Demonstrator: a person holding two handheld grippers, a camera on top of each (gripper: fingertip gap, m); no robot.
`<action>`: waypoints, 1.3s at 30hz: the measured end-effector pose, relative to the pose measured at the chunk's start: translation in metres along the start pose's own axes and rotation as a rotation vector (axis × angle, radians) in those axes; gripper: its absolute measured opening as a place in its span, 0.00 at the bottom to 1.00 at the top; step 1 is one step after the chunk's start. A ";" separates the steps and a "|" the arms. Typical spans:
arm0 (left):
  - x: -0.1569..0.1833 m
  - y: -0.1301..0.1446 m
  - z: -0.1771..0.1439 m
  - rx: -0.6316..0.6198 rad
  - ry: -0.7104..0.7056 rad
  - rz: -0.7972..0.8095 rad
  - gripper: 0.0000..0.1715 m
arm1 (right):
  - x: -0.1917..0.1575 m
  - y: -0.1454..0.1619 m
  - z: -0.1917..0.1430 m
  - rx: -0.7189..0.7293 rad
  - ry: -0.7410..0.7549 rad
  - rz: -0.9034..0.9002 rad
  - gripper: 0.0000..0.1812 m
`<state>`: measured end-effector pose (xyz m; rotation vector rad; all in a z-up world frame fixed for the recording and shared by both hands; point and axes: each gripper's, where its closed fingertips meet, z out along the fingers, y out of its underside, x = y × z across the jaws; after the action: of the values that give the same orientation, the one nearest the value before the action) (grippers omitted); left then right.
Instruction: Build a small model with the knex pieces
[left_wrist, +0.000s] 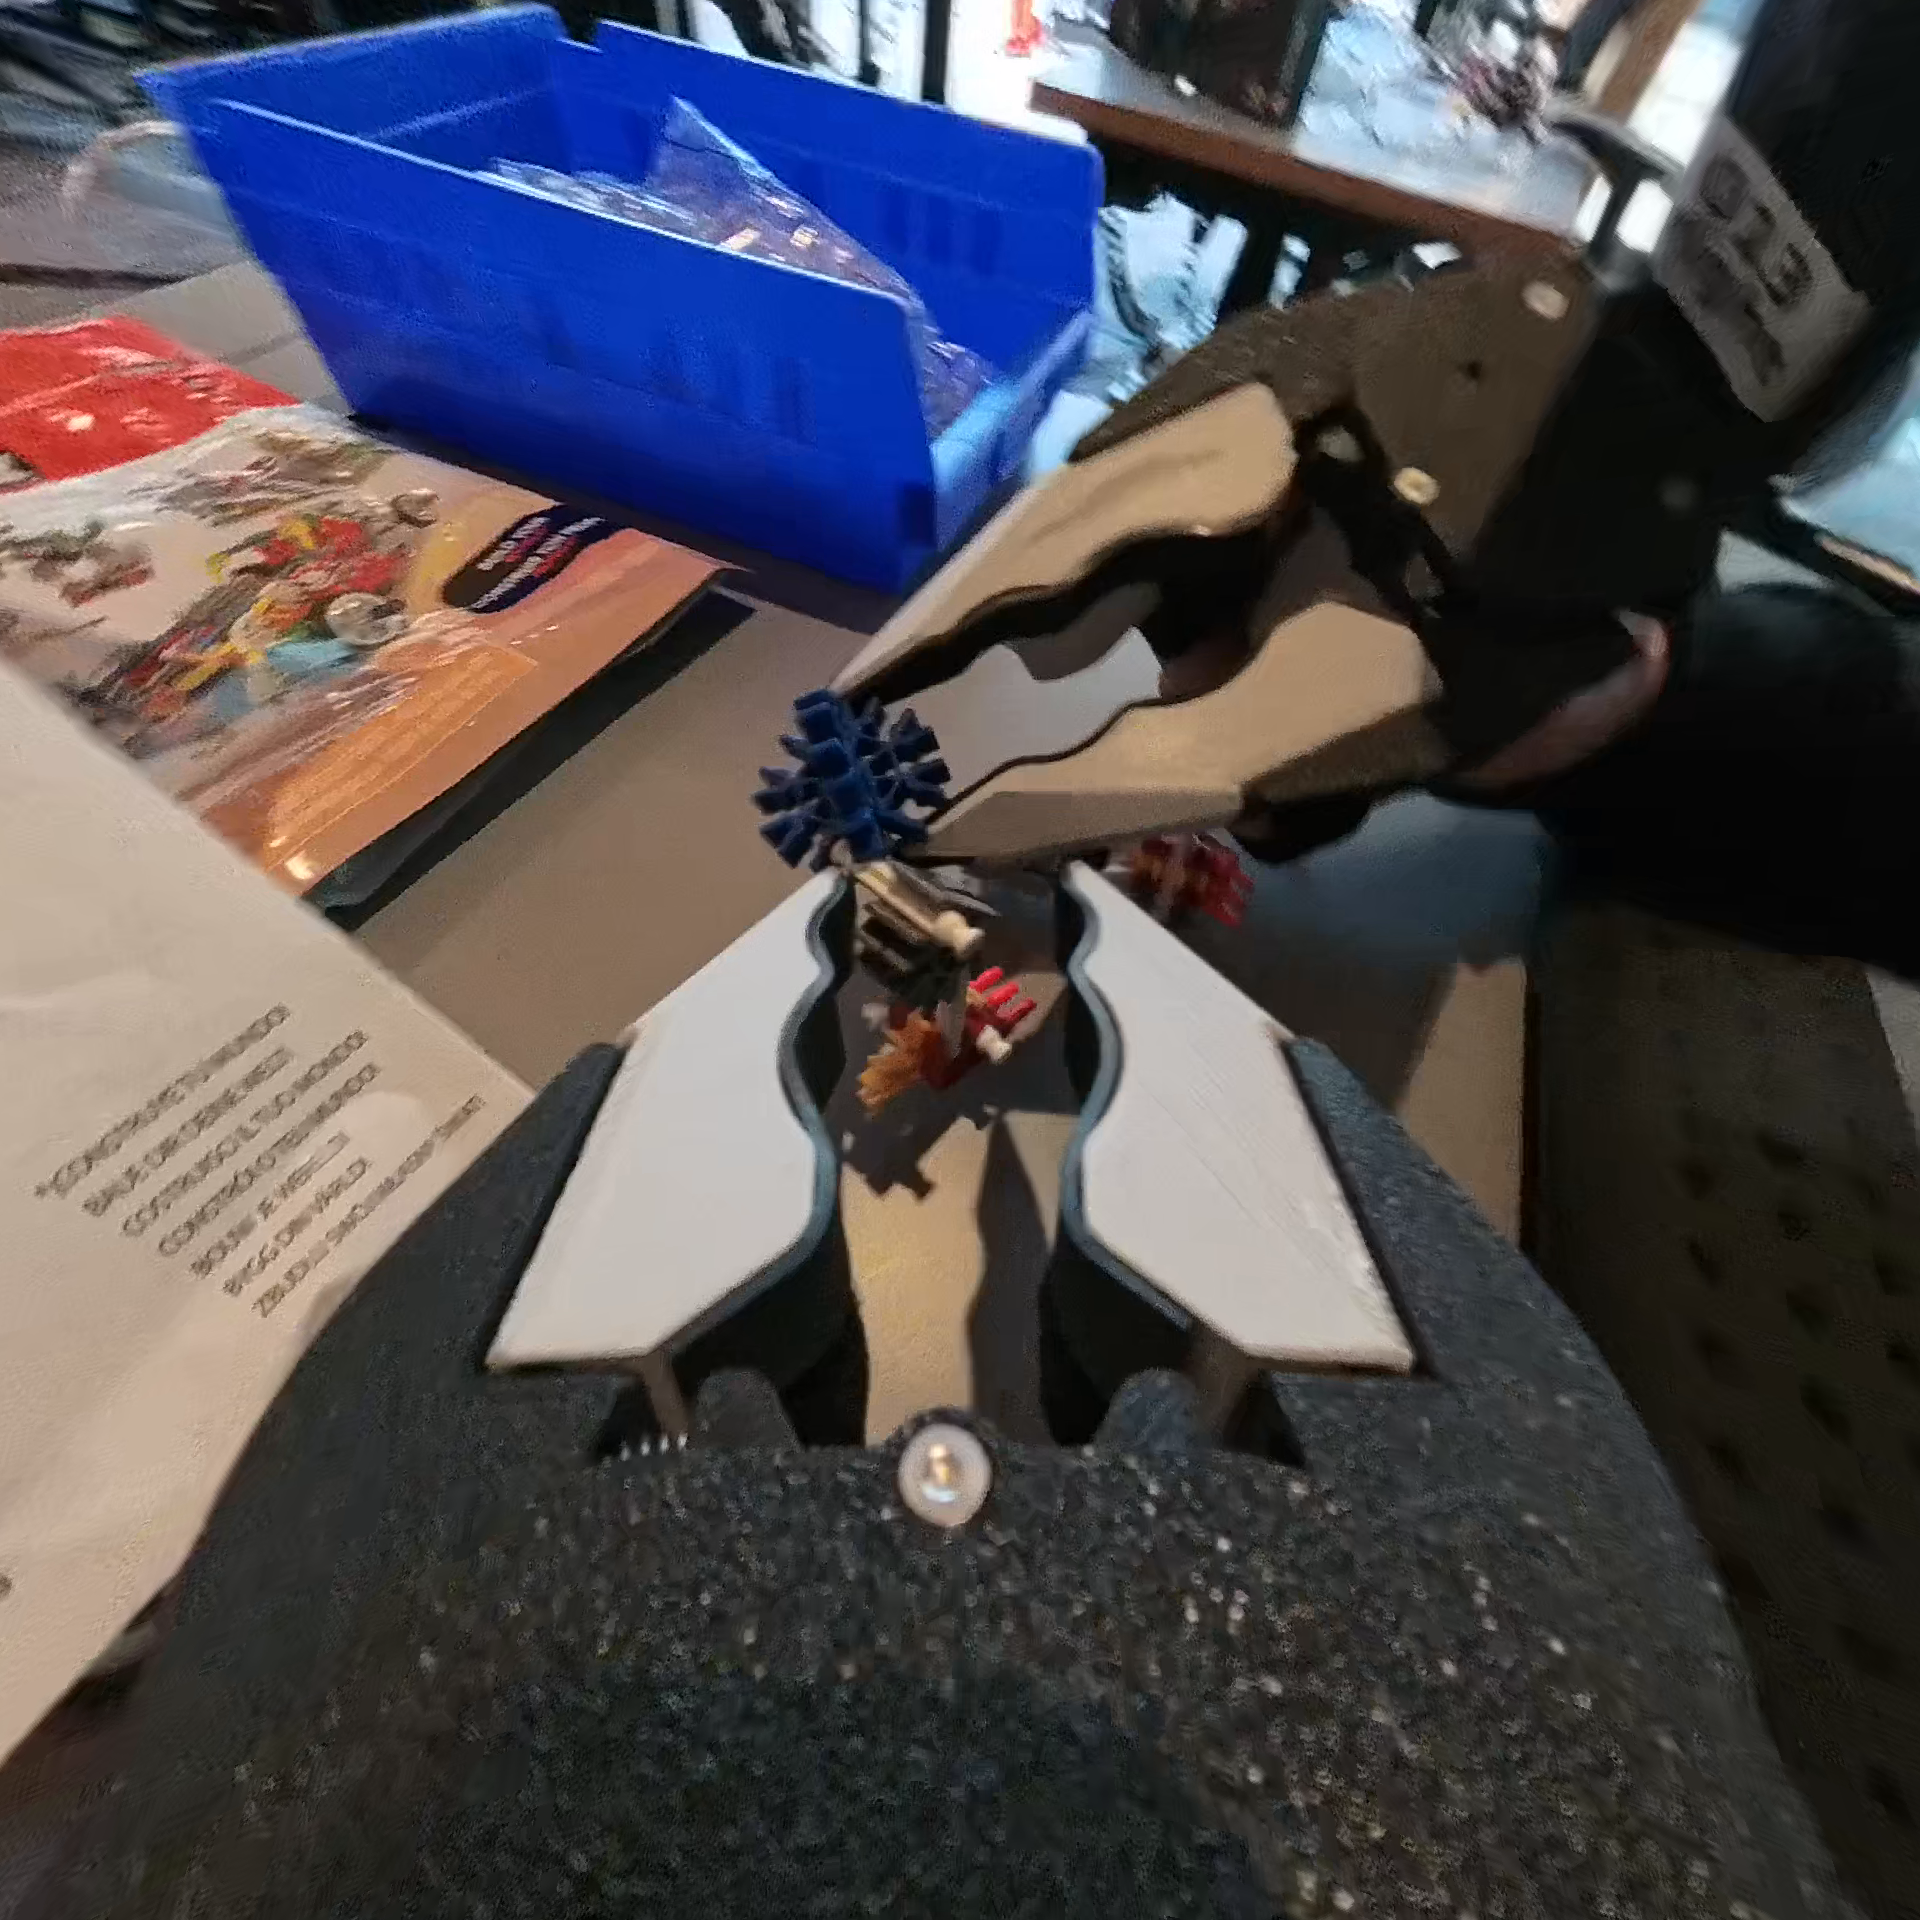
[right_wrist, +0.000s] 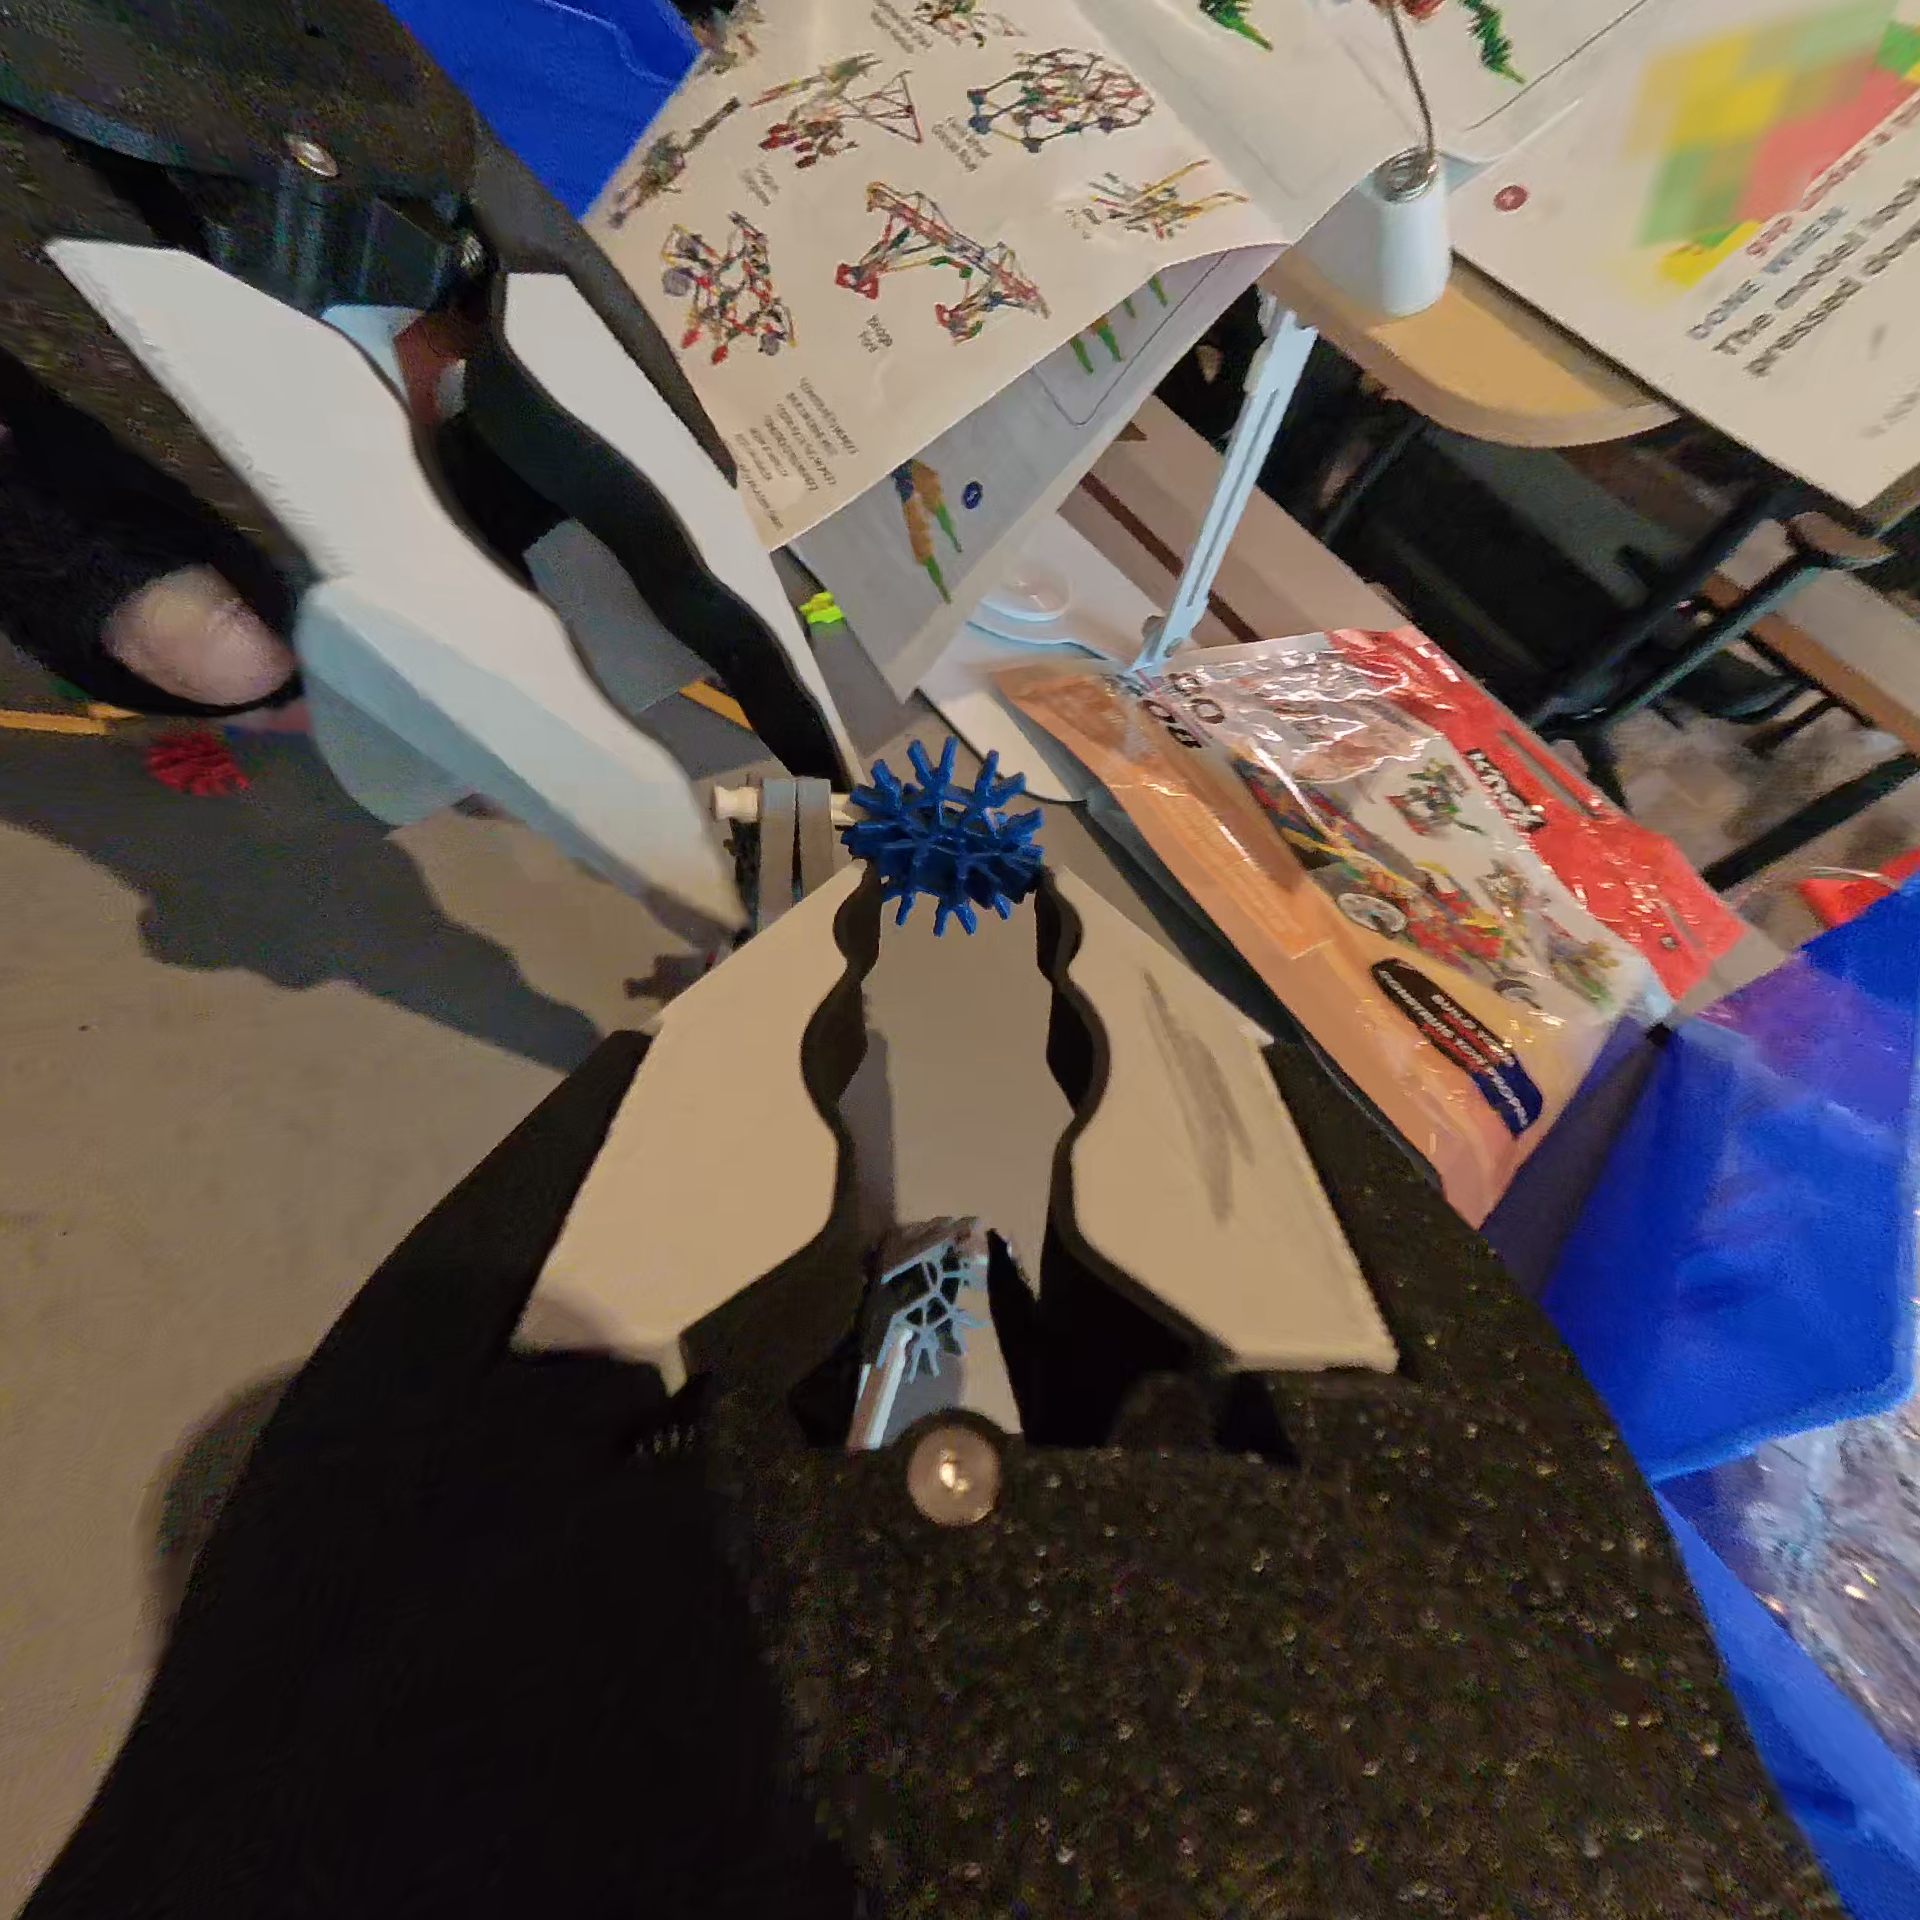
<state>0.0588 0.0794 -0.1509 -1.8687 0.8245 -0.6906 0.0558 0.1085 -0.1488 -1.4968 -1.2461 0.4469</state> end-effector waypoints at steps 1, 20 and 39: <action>-0.005 0.000 0.001 0.012 -0.035 -0.032 0.17 | 0.002 -0.001 0.000 0.002 0.020 0.004 0.16; -0.013 -0.002 0.011 -0.064 -0.126 0.213 0.06 | 0.009 0.006 0.000 -0.044 0.093 -0.063 0.14; -0.009 0.010 0.007 -0.264 -0.002 0.276 0.05 | 0.003 0.003 -0.003 -0.050 0.123 -0.283 0.14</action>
<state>0.0560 0.0869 -0.1640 -1.9342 1.1930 -0.4224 0.0612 0.1098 -0.1494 -1.3413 -1.3536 0.1360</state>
